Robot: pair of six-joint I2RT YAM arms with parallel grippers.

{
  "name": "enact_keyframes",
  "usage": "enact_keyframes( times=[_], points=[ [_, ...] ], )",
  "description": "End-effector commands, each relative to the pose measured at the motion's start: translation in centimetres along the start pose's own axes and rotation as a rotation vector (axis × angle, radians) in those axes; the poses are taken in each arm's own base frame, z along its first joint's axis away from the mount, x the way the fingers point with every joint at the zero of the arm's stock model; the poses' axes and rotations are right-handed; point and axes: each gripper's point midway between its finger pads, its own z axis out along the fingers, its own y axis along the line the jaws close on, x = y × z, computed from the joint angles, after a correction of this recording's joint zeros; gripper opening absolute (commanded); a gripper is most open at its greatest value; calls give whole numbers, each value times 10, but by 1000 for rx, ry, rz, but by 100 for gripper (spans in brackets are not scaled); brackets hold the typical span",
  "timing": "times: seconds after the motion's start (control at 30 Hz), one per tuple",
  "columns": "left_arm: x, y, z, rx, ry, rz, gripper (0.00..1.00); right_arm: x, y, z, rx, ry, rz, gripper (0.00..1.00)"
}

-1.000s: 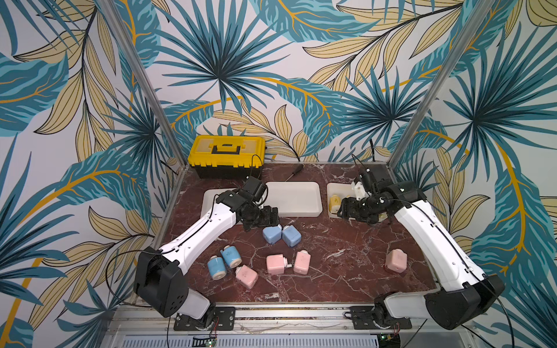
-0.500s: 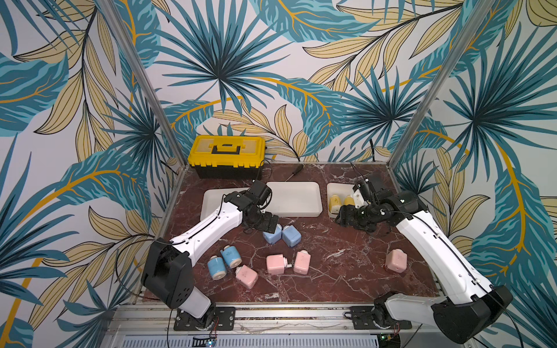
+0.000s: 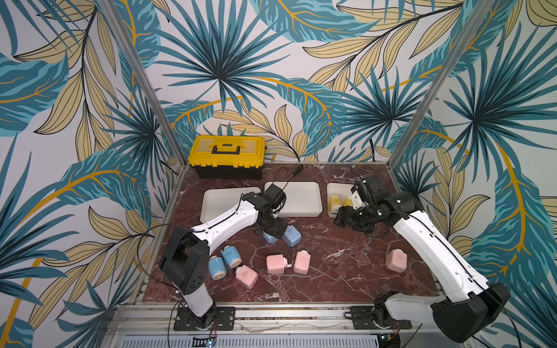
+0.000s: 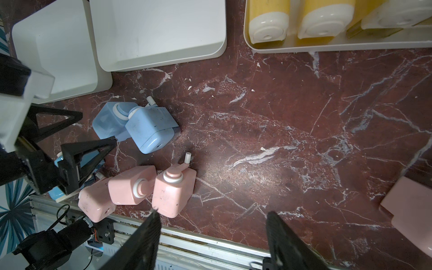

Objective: Place the pencil sharpeners by color into the storage box
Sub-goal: Pick up the pencil sharpener from the center of the board.

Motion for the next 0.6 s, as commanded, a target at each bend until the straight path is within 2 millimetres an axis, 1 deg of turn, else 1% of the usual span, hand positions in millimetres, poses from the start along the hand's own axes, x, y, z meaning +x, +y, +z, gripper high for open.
enact_keyframes(
  times=[0.0, 0.2, 0.33, 0.57],
  points=[
    [-8, 4, -1, -26, -7, 12, 96, 4, -1, 7, 4, 21, -7, 73],
    [-3, 7, 5, -39, 30, 7, 90, 4, -3, 11, 16, 23, -11, 73],
    [2, 10, 7, -55, 46, -3, 89, 5, -4, 13, 20, 29, -7, 73],
    [6, 10, 17, -53, 78, -7, 86, 3, -3, 11, 25, 32, -7, 73]
  ],
)
